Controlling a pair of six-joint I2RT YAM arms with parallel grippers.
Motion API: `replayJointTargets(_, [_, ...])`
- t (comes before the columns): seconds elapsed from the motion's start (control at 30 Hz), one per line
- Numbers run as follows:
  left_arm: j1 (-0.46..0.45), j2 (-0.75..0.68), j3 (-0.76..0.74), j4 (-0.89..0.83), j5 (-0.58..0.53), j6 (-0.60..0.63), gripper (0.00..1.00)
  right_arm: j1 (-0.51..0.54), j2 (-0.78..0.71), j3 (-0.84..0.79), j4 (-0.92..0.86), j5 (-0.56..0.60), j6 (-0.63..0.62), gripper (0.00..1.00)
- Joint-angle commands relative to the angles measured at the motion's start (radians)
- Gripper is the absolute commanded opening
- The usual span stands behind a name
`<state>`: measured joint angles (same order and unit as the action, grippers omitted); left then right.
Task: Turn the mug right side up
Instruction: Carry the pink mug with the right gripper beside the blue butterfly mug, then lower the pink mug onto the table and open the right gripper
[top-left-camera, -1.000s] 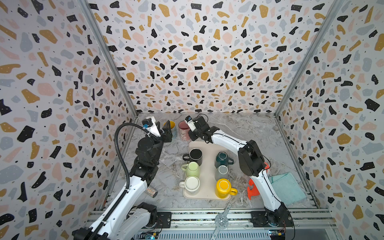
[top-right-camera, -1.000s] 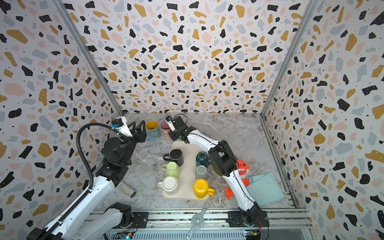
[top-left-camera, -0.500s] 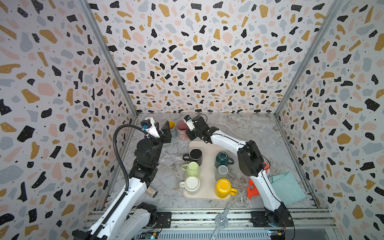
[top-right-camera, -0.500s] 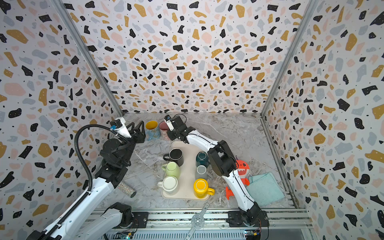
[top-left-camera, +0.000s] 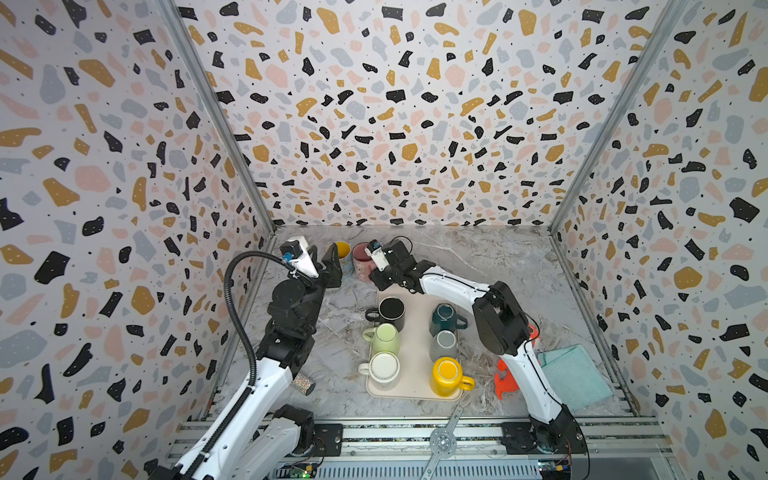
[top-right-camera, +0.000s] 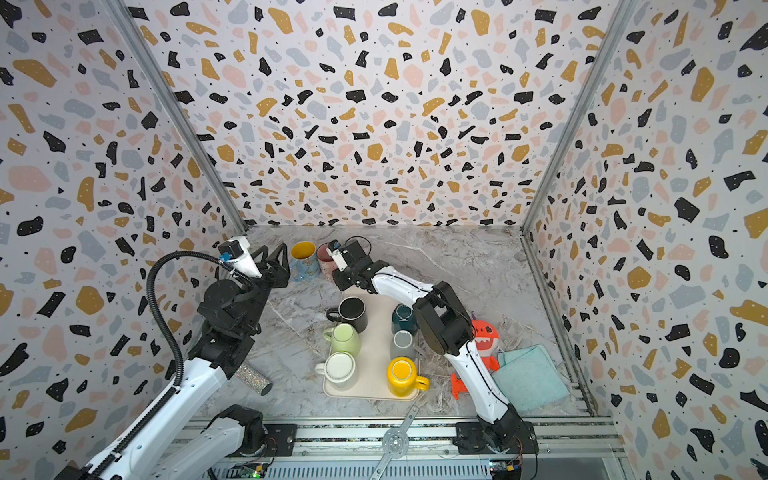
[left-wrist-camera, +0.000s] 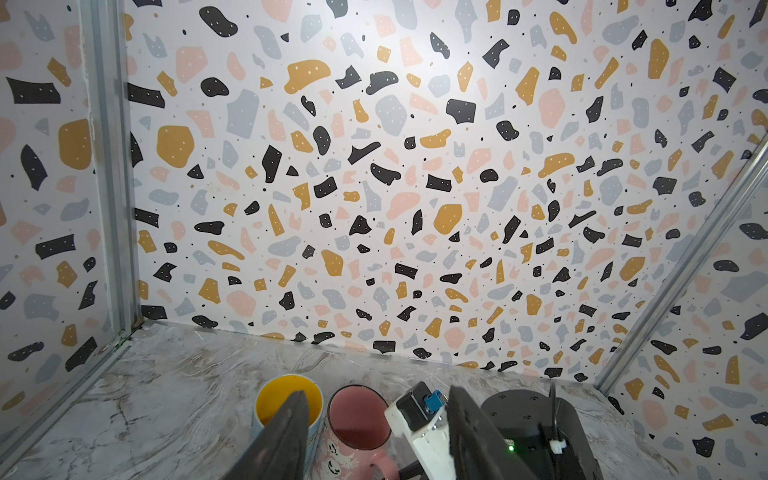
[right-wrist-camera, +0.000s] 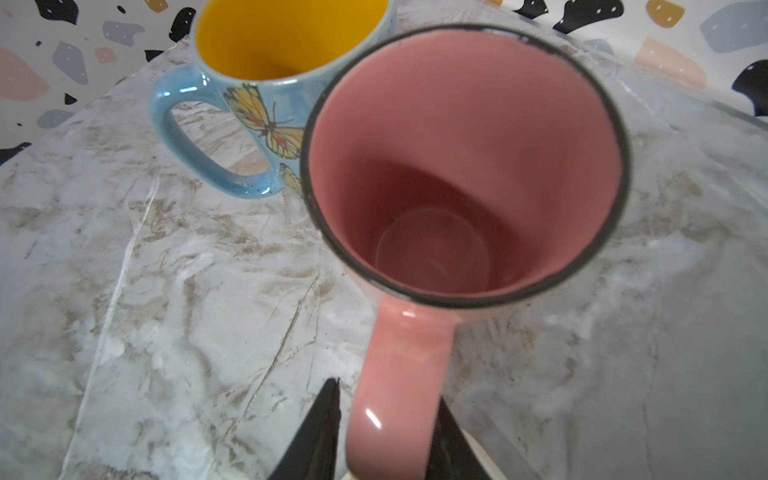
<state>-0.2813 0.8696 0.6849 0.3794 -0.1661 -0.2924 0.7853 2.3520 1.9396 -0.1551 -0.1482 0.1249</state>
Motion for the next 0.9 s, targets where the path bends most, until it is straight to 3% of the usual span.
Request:
replayJointTargets(0.0, [0.007,-0.015,-0.008,0.029,0.0,-0.006,0.55,0.011,-0.096,-0.004,0.019,-0.041,0.029,0.33])
replayJointTargets(0.3, [0.007,-0.012,0.001,0.013,0.008,-0.014,0.55,0.028,-0.112,-0.011,0.016,-0.089,0.038,0.33])
replayJointTargets(0.47, [0.008,0.003,0.026,-0.043,0.011,-0.019,0.58,0.023,-0.142,-0.03,-0.02,-0.053,0.017,0.33])
replayJointTargets(0.87, [0.009,0.126,0.178,-0.287,0.041,-0.101,0.61,-0.048,-0.462,-0.394,0.065,0.046,0.043,0.43])
